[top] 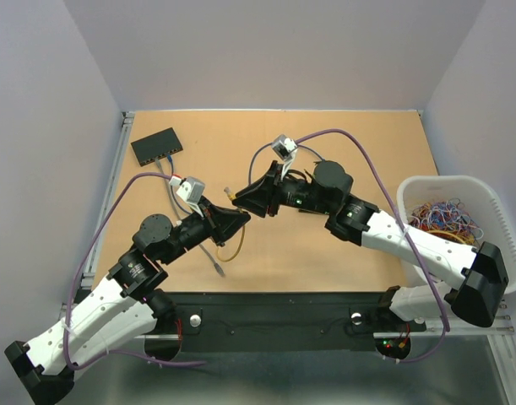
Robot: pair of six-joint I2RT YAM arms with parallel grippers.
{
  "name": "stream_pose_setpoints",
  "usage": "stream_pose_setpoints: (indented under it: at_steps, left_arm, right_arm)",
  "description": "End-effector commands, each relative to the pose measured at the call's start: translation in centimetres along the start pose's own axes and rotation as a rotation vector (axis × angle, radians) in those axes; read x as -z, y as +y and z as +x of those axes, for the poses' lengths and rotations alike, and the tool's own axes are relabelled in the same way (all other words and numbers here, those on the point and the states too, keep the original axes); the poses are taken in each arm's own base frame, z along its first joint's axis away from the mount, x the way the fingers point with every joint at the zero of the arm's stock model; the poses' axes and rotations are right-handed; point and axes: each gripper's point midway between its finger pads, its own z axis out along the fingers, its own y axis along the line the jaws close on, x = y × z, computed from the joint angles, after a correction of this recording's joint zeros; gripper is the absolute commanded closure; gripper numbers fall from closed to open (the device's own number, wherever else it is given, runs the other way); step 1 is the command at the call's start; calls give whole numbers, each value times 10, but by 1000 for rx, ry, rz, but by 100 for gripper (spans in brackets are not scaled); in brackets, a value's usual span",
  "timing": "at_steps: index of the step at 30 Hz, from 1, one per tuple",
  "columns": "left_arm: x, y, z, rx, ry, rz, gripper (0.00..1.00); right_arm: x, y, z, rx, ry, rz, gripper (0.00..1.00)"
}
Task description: Insert the plug into the switch port
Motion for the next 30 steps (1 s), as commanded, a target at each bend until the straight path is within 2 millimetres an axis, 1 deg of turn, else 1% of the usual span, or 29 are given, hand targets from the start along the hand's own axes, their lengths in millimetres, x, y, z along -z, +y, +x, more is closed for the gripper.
stream_pose_setpoints:
  at_steps: [1,8,9,11,12,15,17,19,20,21,22,23,25,26,27,29,30]
  left_arm:
    - [2,-22,-27,-34,-73,68,100]
    - [1,-22,-27,-36,-71,70,100]
    - [2,-23,-27,-36,-72,71,100]
    - [2,-22,-27,-36,-73,69,100]
    - [1,-22,-27,-37,-72,67,100]
    - [2,-22,-28,-36,-75,65,100]
    - [2,-22,-29,-39,-75,65,100]
    - [0,-22,-27,-36,-67,64,93]
    - [0,-22,-27,-37,-64,64,86]
    - [0,-22,-27,-35,-62,63,73]
    - [-1,-21,-26,-35,-58,61,68]
    - [-1,-22,-26,-36,-58,62,59]
    - [0,-21,-25,-32,-56,59,51]
    - [1,-21,-28,-33,-64,57,45]
    - [2,-22,-28,-33,-68,57,43]
    - [3,-21,-29,-32,-73,54,38]
    - [4,-20,-30,-31,-79,50,35]
  right_arm:
    - [-5,14,-26,45,-65,-37,67]
    - [-5,17,-25,43,-60,-46,76]
    - [-6,17,-25,43,-59,-48,80]
    - [-6,17,-24,42,-57,-46,83]
    - [-6,16,-23,43,-56,-46,90]
    - [-4,15,-23,40,-63,-30,100]
    - [2,12,-24,38,-72,-4,99]
    - [9,8,-23,35,-74,32,100]
    - [16,9,-25,39,-83,45,99]
    - [21,5,-28,44,-96,81,99]
    - [32,5,-28,55,-92,106,100]
    - [40,1,-33,61,-113,147,99]
    - [57,-5,-34,77,-111,218,100]
    - [75,-6,-50,93,-168,274,100]
    - [84,-10,-46,106,-149,314,99]
    - [107,-21,-54,133,-168,421,100]
    - [127,-26,-73,150,-234,512,100]
